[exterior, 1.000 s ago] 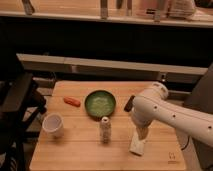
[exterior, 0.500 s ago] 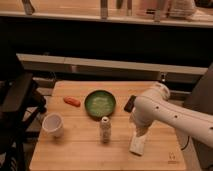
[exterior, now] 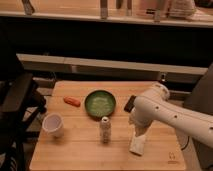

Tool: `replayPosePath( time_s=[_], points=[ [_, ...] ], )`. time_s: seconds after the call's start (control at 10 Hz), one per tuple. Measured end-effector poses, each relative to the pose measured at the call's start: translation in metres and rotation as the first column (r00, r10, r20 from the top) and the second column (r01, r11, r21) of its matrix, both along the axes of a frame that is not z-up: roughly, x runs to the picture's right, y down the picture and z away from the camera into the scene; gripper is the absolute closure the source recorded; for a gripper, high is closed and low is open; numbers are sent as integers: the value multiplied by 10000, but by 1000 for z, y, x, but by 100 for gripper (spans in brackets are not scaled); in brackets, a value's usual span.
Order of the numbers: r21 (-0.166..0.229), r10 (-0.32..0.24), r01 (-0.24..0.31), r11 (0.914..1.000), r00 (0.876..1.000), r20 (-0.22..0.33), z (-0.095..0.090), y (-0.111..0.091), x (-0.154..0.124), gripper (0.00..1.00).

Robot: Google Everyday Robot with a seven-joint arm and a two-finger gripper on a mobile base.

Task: Knock the bottle over

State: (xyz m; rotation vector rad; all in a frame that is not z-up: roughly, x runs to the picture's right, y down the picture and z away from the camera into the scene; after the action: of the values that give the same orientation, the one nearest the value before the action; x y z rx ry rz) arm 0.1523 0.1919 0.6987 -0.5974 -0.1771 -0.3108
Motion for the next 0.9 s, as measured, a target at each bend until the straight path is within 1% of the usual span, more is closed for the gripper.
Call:
replayPosePath(
  time_s=[0.1, 0.2, 0.4, 0.6, 0.8, 0.9],
  points=[
    [-12, -160, 160, 9999, 9998, 107, 1, 0, -8, 70],
    [-25, -268, 268, 9996, 9995, 174, 2, -1, -21, 82],
    [-57, -335, 337, 9994, 9991, 277, 3, 0, -45, 99],
    [-62, -431, 434, 9990, 9982, 420, 4, 0, -49, 100],
    [-64, -735, 741, 9972, 9953, 634, 3, -1, -51, 100],
    [-26, -893, 897, 9960, 9929, 789, 2, -3, -63, 100]
  ],
)
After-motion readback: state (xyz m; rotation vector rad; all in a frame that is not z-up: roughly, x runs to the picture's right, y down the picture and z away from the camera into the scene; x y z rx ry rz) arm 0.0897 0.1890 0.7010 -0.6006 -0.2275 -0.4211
